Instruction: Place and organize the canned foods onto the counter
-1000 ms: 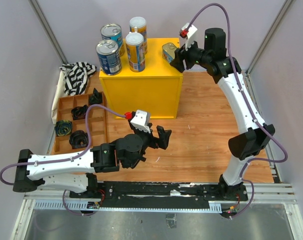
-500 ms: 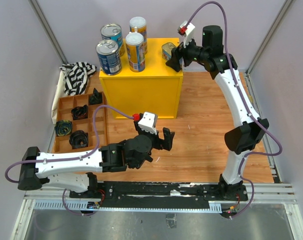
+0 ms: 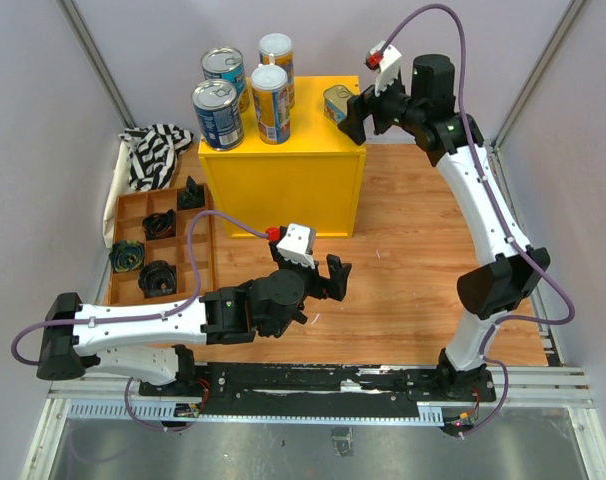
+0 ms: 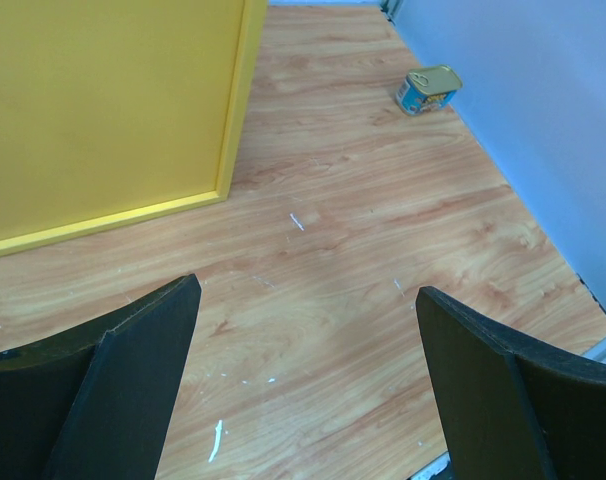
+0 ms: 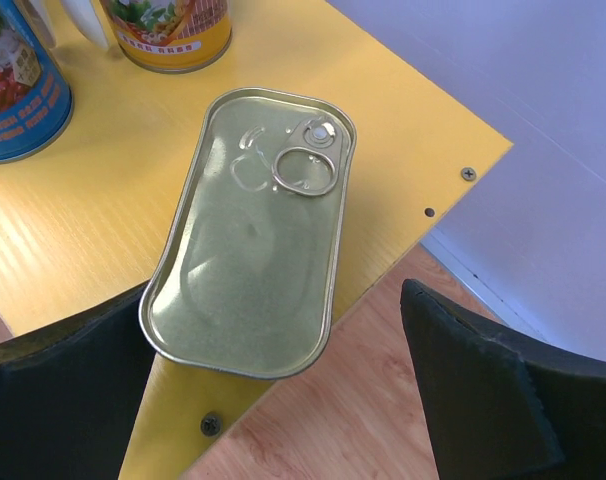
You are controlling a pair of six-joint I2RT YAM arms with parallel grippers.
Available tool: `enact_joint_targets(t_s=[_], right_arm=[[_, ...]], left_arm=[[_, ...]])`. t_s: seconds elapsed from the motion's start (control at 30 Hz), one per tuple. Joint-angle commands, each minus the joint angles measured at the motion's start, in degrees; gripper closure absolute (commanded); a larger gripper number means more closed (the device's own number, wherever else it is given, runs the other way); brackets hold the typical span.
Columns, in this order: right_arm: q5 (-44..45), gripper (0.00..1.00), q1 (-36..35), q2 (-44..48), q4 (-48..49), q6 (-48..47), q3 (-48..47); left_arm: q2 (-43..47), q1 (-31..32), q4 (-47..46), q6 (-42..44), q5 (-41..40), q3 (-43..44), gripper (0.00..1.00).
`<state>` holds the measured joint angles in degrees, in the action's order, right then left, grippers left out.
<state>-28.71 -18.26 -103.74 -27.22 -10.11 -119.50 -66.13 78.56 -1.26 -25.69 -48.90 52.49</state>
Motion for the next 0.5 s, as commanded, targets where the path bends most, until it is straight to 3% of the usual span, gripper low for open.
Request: enact_joint_targets(t_s=[0.0, 0.47], right_arm=[[2.47, 0.01, -0.85, 3.59, 0.94, 1.19, 1.06], [11.43, 0.03, -4.29, 8.21, -2.38, 3.08, 3.69]], left_arm=[[1.00, -0.17, -2.17, -0.72, -0.90, 0.52, 0.06], [3.66, -0.16, -2.91, -0.16, -0.40, -0.34, 0.06]])
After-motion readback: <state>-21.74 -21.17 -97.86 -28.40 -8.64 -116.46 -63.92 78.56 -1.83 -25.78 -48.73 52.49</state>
